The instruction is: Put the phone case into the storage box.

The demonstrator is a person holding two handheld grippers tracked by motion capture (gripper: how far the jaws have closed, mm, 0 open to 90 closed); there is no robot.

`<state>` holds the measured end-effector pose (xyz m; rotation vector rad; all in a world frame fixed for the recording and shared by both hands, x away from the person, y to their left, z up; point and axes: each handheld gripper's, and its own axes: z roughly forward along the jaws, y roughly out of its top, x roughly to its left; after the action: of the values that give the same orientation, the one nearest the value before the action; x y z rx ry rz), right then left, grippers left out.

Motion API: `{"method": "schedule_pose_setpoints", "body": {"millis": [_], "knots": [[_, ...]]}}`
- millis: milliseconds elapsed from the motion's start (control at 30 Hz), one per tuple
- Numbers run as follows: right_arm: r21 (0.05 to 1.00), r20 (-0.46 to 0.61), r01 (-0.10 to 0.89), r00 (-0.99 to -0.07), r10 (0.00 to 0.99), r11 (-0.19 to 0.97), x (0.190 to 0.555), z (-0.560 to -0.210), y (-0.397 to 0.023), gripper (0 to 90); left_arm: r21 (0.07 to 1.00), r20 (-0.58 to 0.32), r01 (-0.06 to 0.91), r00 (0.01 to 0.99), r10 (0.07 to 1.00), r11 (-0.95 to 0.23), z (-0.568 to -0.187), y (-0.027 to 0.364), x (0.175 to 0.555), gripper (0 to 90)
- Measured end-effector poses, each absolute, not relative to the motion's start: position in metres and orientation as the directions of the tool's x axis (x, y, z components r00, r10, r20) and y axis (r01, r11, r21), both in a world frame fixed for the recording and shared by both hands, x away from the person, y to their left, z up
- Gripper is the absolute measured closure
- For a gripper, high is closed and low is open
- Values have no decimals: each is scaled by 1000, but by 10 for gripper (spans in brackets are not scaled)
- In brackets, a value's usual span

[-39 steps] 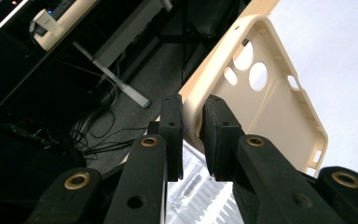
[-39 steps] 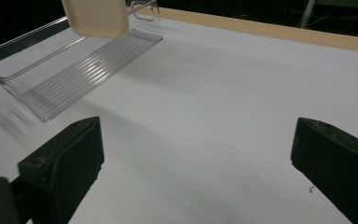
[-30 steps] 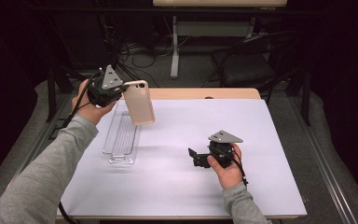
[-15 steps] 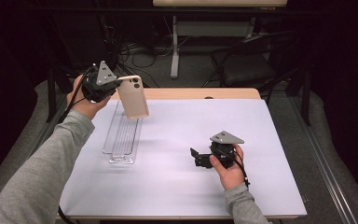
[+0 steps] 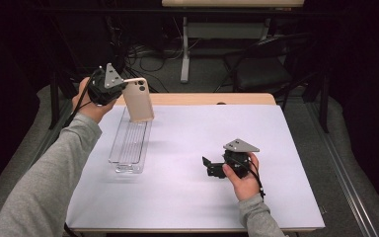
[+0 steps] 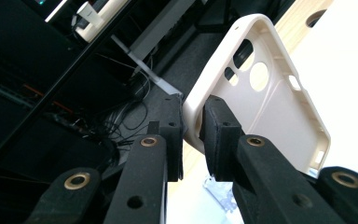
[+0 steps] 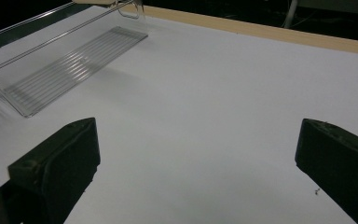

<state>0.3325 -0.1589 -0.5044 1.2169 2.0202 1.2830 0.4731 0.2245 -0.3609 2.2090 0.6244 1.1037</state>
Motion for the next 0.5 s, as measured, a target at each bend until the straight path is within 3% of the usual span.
{"method": "schedule_pose_setpoints", "body": {"millis": [500], "knots": [[883, 88, 439, -504, 859, 167, 333, -505, -161, 0, 657, 601, 132, 502, 622, -742, -370, 230, 487, 791]]}}
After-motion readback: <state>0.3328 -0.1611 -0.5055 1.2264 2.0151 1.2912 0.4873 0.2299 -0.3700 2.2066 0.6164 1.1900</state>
